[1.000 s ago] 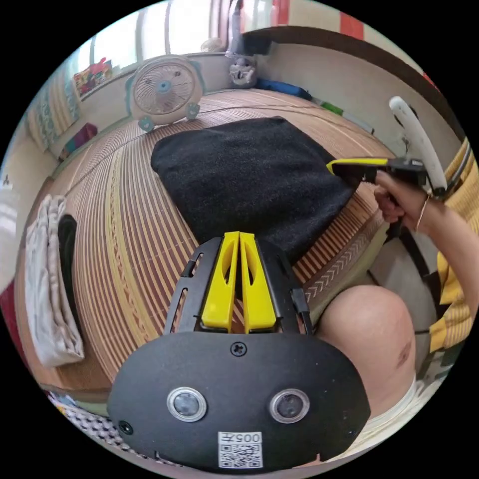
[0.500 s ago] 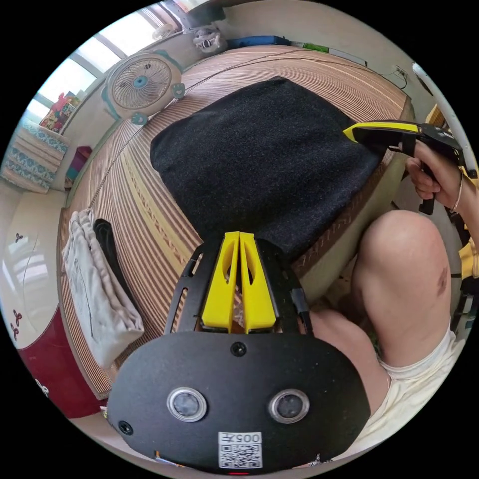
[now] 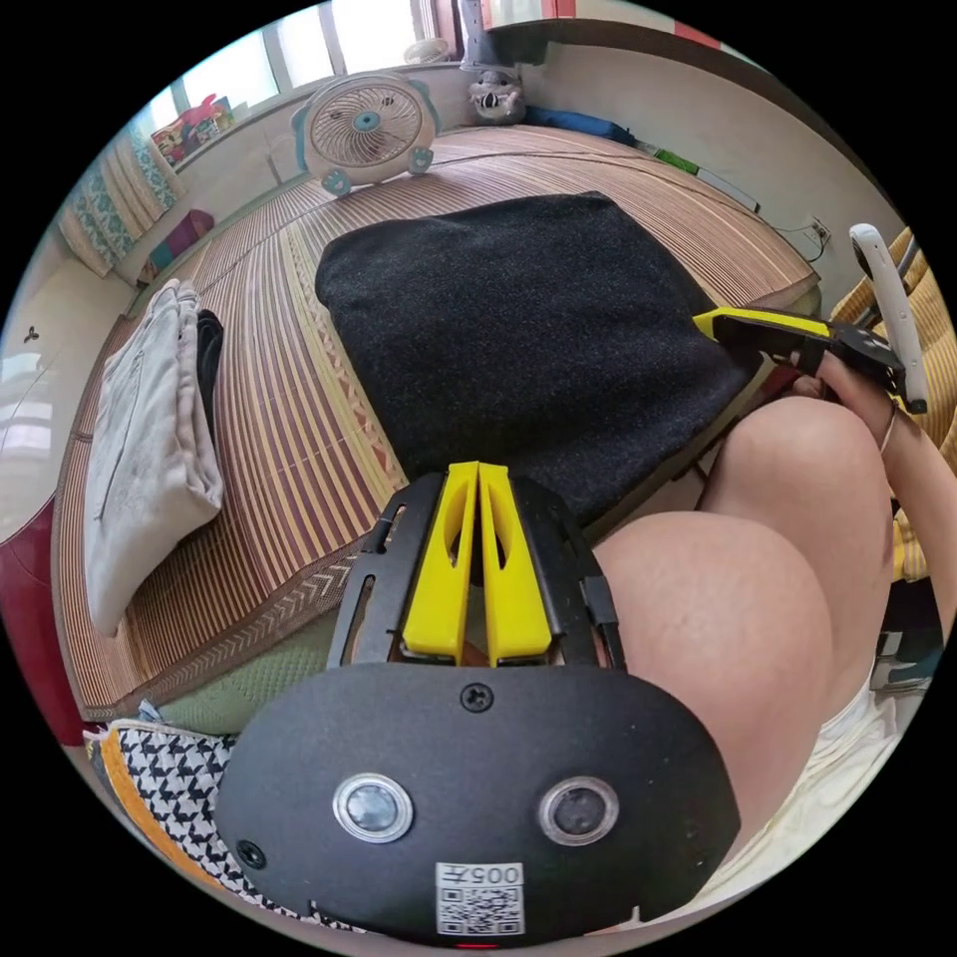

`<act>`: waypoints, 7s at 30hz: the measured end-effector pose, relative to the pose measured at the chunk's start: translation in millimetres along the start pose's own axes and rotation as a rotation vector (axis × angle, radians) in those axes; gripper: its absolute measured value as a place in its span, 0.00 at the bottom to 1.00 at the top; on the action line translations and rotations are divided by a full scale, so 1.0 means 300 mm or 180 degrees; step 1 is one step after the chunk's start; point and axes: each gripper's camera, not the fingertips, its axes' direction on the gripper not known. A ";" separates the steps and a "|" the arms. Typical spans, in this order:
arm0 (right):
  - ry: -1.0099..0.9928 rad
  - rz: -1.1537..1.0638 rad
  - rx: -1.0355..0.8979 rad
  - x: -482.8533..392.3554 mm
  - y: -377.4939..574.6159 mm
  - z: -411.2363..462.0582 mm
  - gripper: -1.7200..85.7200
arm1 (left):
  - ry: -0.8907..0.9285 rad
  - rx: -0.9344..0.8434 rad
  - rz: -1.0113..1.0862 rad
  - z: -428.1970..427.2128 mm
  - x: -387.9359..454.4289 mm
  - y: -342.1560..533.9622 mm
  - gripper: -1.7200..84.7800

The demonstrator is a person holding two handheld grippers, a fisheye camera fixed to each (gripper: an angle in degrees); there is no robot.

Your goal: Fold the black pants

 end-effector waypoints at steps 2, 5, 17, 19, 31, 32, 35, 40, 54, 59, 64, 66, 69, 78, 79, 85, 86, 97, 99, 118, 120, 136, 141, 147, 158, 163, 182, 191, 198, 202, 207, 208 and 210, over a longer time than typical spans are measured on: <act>0.0044 -0.0069 -0.0013 -0.013 0.011 -0.010 0.01 | -0.0005 0.0002 0.0008 -0.011 -0.006 0.018 0.01; -0.0047 -0.0042 -0.0061 0.003 0.017 -0.025 0.01 | 0.0111 0.0019 -0.0091 -0.028 -0.039 0.045 0.01; -0.0271 0.0036 -0.0012 0.064 0.051 -0.077 0.01 | 0.0354 0.0227 -0.0285 -0.073 -0.163 0.130 0.01; -0.0395 0.0088 0.0012 0.097 0.057 -0.086 0.01 | 0.0400 0.0258 -0.0313 -0.076 -0.181 0.138 0.01; -0.0692 0.0207 0.0071 0.184 0.065 -0.110 0.01 | 0.0738 0.0348 -0.0441 -0.081 -0.290 0.165 0.01; -0.0697 0.0212 0.0072 0.186 0.064 -0.110 0.01 | 0.0776 0.0344 -0.0463 -0.081 -0.300 0.164 0.01; -0.0700 0.0224 0.0090 0.188 0.065 -0.109 0.01 | 0.0873 0.0357 -0.0519 -0.075 -0.322 0.164 0.01; -0.0685 0.0257 0.0117 0.182 0.064 -0.110 0.01 | 0.1008 0.0374 -0.0611 -0.066 -0.338 0.167 0.02; -0.0462 0.0167 0.0085 0.097 0.036 -0.083 0.01 | 0.0472 0.0273 -0.0429 -0.038 -0.161 0.110 0.02; -0.0168 -0.0076 -0.0014 0.019 -0.003 -0.063 0.01 | 0.0236 0.0119 -0.0217 -0.015 -0.074 0.056 0.02; 0.0099 -0.0226 -0.0129 -0.051 -0.060 -0.035 0.01 | 0.0054 -0.0028 -0.0029 0.010 0.008 0.004 0.01; 0.0152 -0.0202 -0.0132 -0.064 -0.077 -0.027 0.01 | -0.0078 0.0015 0.0009 0.022 0.054 -0.007 0.01; 0.0265 -0.0127 -0.0136 -0.087 -0.124 -0.010 0.01 | -0.0304 0.0210 -0.0035 0.041 0.107 -0.018 0.01; 0.0304 -0.0061 -0.0285 -0.067 -0.308 0.037 0.01 | -0.0714 0.0116 0.0065 0.109 0.213 -0.175 0.01; 0.0266 -0.0048 -0.0285 -0.055 -0.322 0.037 0.01 | -0.0700 0.0123 0.0047 0.111 0.216 -0.179 0.01; -0.0042 0.0087 -0.0176 0.017 -0.299 -0.013 0.01 | -0.0556 0.0311 -0.0106 0.121 0.256 -0.161 0.01; -0.0077 0.0091 -0.0165 0.023 -0.294 -0.023 0.01 | -0.0613 0.0289 -0.0046 0.120 0.279 -0.161 0.01; -0.0594 0.0251 -0.0196 0.113 -0.104 -0.236 0.01 | -0.0468 -0.0064 0.0074 0.074 0.352 -0.205 0.02; -0.0601 0.0287 -0.0028 0.125 -0.010 -0.306 0.01 | -0.0516 0.0040 -0.0090 0.033 0.359 -0.192 0.02; -0.0149 0.0530 0.0202 0.052 0.738 -0.670 0.01 | 0.0695 0.0133 0.0794 -0.104 0.902 -0.485 0.15; -0.0182 0.0499 0.0283 0.038 0.740 -0.714 0.01 | 0.0711 0.0019 0.0775 -0.074 0.943 -0.529 0.15; -0.0124 0.0365 0.0421 -0.098 0.730 -0.854 0.01 | -0.0223 -0.0328 0.0923 -0.075 1.073 -0.554 0.11; -0.0035 0.0436 0.0451 -0.112 0.764 -0.886 0.01 | 0.0202 0.0120 0.0551 -0.193 0.949 -0.485 0.08; 0.0031 0.0635 0.0392 -0.082 0.805 -0.890 0.01 | 0.0134 0.0901 0.0104 -0.470 0.726 -0.371 0.06; 0.0046 0.0449 0.0388 -0.199 0.703 -0.861 0.01 | 0.0114 0.1678 -0.0983 -0.857 0.081 -0.068 0.04; 0.0061 0.0388 0.0314 -0.233 0.650 -0.819 0.01 | -0.0233 0.1868 -0.1435 -0.988 -0.180 0.125 0.04; -0.0058 0.0627 0.0367 -0.097 0.138 -0.647 0.09 | -0.0772 0.1334 -0.2213 -0.823 -0.554 0.457 0.05; -0.0490 0.1013 -0.0129 0.019 -0.076 -0.362 0.09 | -0.0817 0.1162 -0.2241 -0.764 -0.583 0.430 0.05; -0.0647 0.0873 -0.0218 0.064 -0.128 -0.358 0.02 | -0.0823 0.1058 -0.2264 -0.714 -0.570 0.386 0.05; -0.0514 0.0678 0.0018 0.063 -0.186 -0.433 0.01 | -0.0593 0.1228 -0.2293 -0.704 -0.547 0.359 0.05; -0.0085 0.0544 0.0314 0.124 -0.291 -0.554 0.01 | -0.0312 0.1296 -0.2188 -0.670 -0.478 0.290 0.05; 0.0022 0.0563 0.0367 0.165 -0.316 -0.586 0.01 | -0.0255 0.1311 -0.2158 -0.662 -0.466 0.280 0.05; 0.0125 0.0598 0.0400 0.242 -0.352 -0.633 0.01 | 0.0044 0.1337 -0.1993 -0.618 -0.406 0.227 0.05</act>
